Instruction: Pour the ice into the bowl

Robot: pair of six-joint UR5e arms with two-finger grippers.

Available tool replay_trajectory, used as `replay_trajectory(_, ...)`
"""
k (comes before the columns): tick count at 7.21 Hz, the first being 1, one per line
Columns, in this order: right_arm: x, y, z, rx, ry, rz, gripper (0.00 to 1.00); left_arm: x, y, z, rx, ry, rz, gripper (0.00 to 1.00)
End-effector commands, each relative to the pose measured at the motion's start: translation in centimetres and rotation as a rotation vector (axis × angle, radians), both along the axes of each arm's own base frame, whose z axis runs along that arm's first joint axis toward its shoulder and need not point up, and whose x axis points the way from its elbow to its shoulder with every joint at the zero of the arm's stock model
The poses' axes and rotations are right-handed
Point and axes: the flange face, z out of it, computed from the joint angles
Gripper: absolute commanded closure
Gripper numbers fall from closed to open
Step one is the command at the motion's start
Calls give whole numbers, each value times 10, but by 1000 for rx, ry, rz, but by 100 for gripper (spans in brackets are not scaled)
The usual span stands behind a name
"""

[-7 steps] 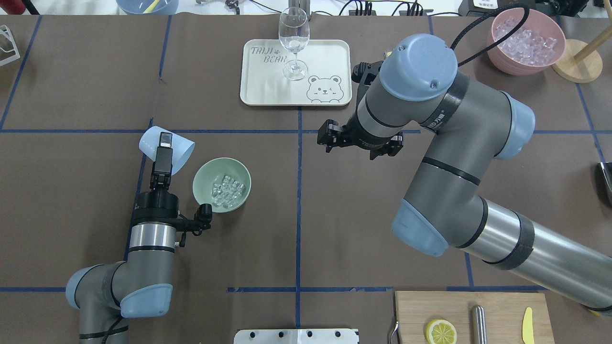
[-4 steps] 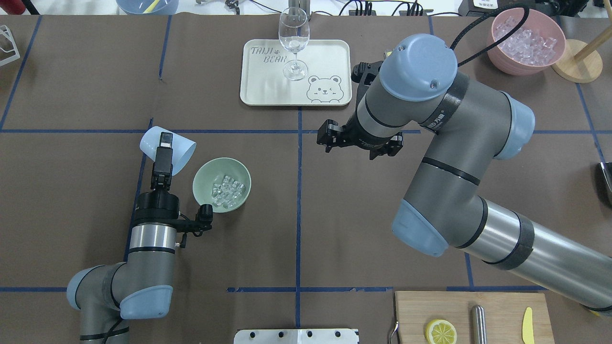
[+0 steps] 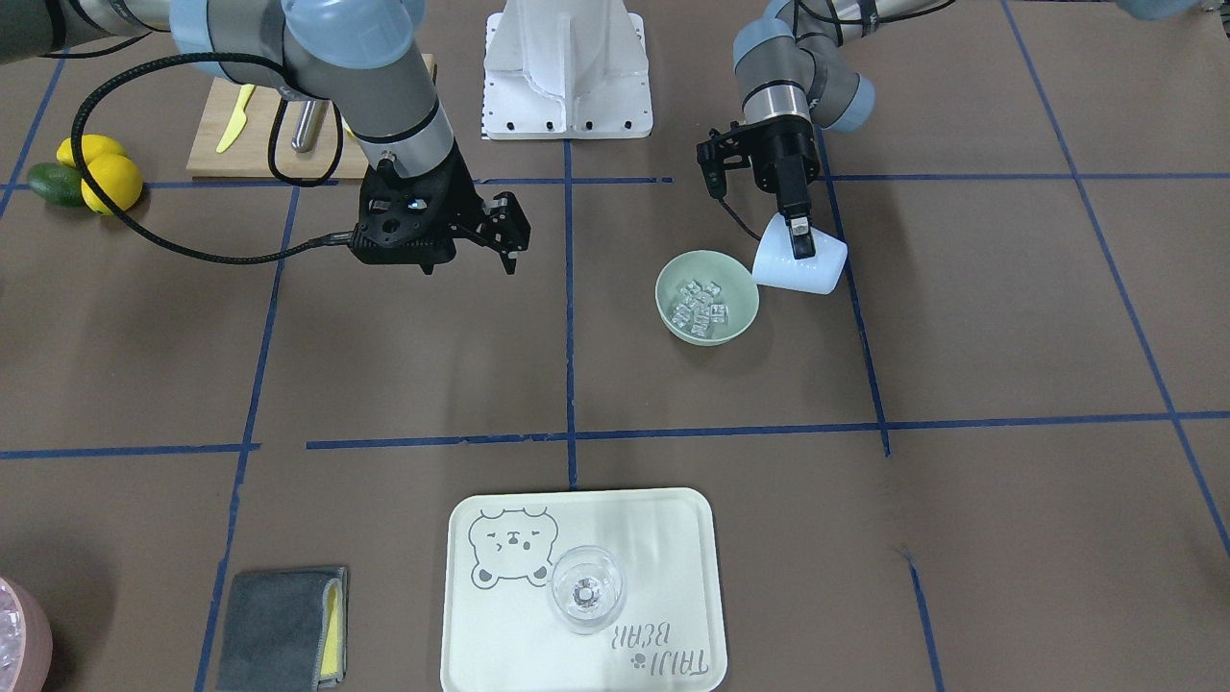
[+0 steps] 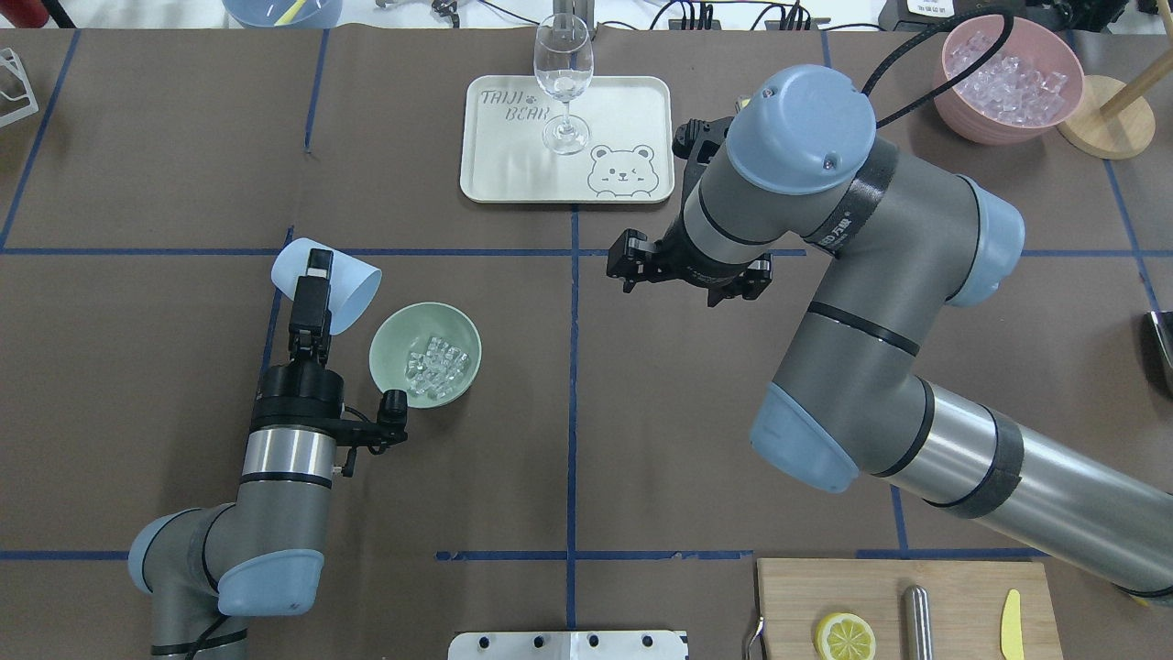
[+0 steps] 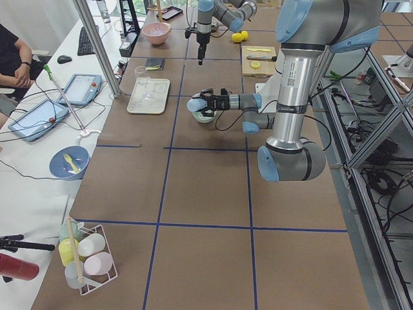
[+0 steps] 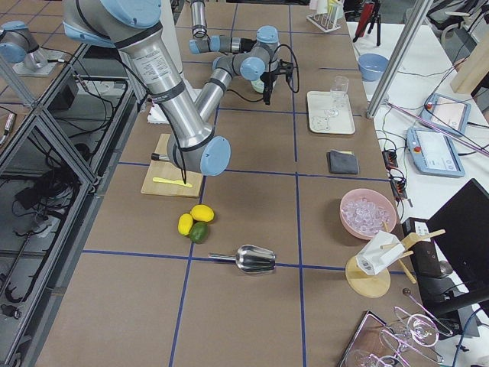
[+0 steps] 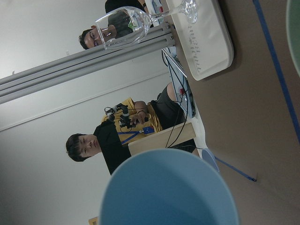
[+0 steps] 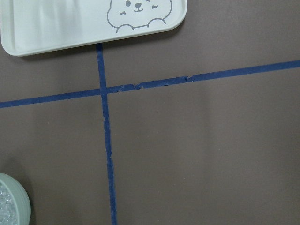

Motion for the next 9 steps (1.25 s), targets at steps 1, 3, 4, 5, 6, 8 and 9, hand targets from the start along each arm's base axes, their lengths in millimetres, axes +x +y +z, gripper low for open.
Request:
replay_trajectory(1, 0, 0, 0, -1, 1, 0, 0, 3, 0, -3, -21, 0, 80, 100)
replay_trajectory(3, 0, 0, 0, -1, 1, 0, 0, 2, 1, -7, -36, 39, 133, 100)
replay_trajectory(4, 0, 1, 0, -6, -1, 3, 0, -3, 2, -13, -40, 127, 145, 100)
replay_trajectory(5, -1, 2, -1, -11, -5, 7, 0, -6, 2, -17, -55, 238, 157, 100)
replay_trajectory(6, -1, 2, -1, -12, -4, 7, 0, -6, 2, -13, -76, 325, 166, 100)
replay_trajectory(8, 0, 2, -1, -10, -4, 10, 0, -18, 6, 11, -166, 600, 191, 100)
replay_trajectory(9, 1, 2, -3, -8, -7, 10, 0, -32, 9, 22, -197, 748, 179, 100)
